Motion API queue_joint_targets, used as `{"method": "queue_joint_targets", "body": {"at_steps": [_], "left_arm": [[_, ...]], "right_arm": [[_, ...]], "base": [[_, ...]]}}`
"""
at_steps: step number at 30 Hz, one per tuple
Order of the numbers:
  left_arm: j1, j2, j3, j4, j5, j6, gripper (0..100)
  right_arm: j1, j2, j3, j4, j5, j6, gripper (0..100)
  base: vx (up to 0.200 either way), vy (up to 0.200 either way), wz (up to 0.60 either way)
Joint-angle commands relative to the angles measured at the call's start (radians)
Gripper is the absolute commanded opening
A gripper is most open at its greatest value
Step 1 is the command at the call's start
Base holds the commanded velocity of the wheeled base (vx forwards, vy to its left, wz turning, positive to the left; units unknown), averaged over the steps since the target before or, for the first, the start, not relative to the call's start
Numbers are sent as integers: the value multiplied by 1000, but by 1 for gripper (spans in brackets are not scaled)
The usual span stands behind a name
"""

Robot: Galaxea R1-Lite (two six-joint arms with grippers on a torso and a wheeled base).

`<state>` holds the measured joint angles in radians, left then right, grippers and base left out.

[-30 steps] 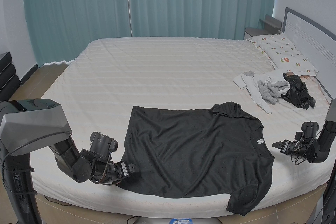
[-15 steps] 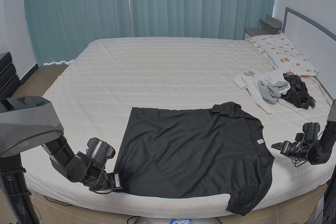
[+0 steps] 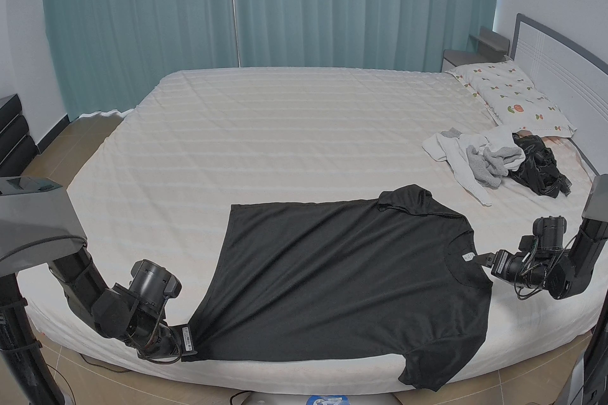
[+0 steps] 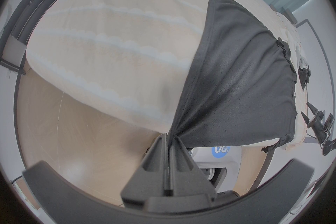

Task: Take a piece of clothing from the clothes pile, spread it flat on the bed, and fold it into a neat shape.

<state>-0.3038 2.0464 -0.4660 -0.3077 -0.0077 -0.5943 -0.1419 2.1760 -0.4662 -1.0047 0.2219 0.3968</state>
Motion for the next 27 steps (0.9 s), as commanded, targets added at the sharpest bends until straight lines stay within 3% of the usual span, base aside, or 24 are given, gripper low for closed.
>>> {"method": "queue_joint_targets", "body": {"at_steps": [1,9,10,14,20,21,24,27], "left_arm": [[9,-34,69,-2,-3,1,0],[11,-46,96,-8,-6,-1,0],[11,-48,90,-21,-9,-2,100],[19,-72,75,-116,-34,-16,100],[65,-117,-10,-179,-41,-113,100],[74,-118,-69,-182,-68,-180,100],[75,-118,-117,-185,-150,-239,100],[75,-115,-131,-185,-204,-257,100]], "right_arm": [[35,-12,-23,0,-4,14,100],[38,-68,-89,14,-13,82,100],[36,-73,-95,14,-13,88,100],[45,-102,-129,21,-15,174,100],[136,-114,-236,146,-85,316,100],[182,-108,-333,238,-115,381,100],[237,-74,-489,359,-125,524,100],[263,-33,-551,386,-127,580,100]], "base": [[0,0,0],[0,0,0],[0,0,0],[0,0,0],[0,0,0],[0,0,0],[0,0,0],[0,0,0]]}}
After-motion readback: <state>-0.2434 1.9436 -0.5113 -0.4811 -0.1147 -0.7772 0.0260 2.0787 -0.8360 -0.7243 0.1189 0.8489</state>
